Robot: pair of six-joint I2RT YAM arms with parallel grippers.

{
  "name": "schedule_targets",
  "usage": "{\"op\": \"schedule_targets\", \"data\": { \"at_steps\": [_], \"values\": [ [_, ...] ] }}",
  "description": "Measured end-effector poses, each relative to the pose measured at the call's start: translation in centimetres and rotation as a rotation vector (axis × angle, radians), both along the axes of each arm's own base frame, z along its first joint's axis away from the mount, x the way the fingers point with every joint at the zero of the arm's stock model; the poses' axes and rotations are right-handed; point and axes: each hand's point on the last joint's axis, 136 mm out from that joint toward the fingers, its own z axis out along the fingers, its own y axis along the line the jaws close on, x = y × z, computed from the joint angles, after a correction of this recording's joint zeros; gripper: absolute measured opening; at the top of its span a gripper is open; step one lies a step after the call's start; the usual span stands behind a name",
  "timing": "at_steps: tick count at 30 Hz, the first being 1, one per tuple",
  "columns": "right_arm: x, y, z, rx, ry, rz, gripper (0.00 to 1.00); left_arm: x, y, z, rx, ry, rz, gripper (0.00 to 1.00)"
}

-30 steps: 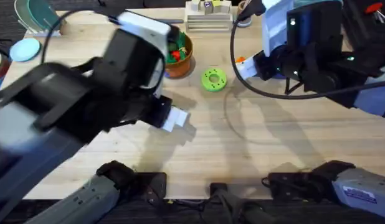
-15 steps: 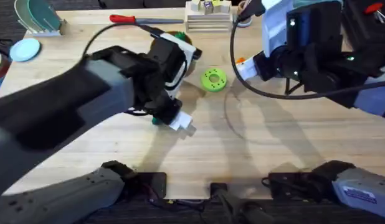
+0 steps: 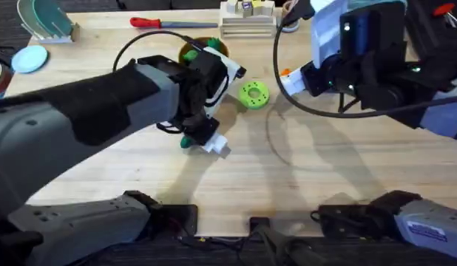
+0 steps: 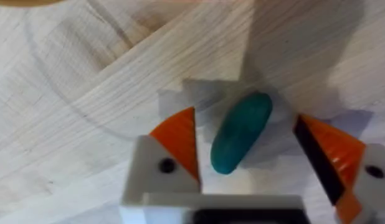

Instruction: Pick up the gripper from the table and insert it into the empty holder that is missing its gripper. Then pick up a screw, insert it into the mounting hole, and use the screwdriver to tighten it. Finally, clean up the table by picking up the vegetable and placing it into the bucket.

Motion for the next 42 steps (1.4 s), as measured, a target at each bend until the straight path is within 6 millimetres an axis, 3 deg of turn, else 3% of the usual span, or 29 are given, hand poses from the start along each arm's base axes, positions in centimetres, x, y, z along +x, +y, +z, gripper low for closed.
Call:
{"op": "schedule_targets", "data": {
  "at_steps": [3, 8, 18, 21, 25, 31, 34, 38, 42],
  "values": [
    [0.0, 0.0, 0.0, 0.000, 0.001, 0.000, 0.992, -0.1, 0.0, -0.2, 0.002, 0.010, -0.005, 0.640],
    [-0.2, -0.1, -0.2, -0.005, 0.011, 0.000, 0.991, -0.1, 0.0, -0.2, 0.003, 0.013, -0.008, 0.043],
    [-0.5, -0.2, -0.6, -0.014, 0.032, 0.000, 0.992, -0.4, 0.1, -0.1, 0.008, 0.026, -0.005, 0.031],
    [-0.5, -0.2, -0.6, -0.014, 0.032, 0.000, 0.991, 0.0, -0.1, 0.8, 0.001, 0.013, -0.005, 0.031],
    [-0.5, -0.2, -0.6, -0.014, 0.033, 0.000, 0.992, 3.0, -1.7, 4.9, -0.072, -0.120, -0.005, 0.031],
    [-0.5, -0.2, -0.6, -0.014, 0.033, 0.000, 0.992, 8.8, -4.5, 14.8, -0.246, -0.462, 0.004, 0.030],
    [-0.5, -0.2, -0.6, -0.014, 0.033, 0.000, 0.992, 10.8, -5.0, 17.7, -0.307, -0.585, 0.035, 0.030],
    [-0.5, -0.2, -0.7, 0.004, 0.035, -0.015, 0.991, 12.8, -4.6, 18.0, -0.310, -0.640, 0.090, 0.030],
    [-0.5, -0.2, -0.7, 0.032, 0.039, -0.040, 0.992, 14.6, -3.6, 15.7, -0.249, -0.625, 0.172, 0.030]
  ]
}}
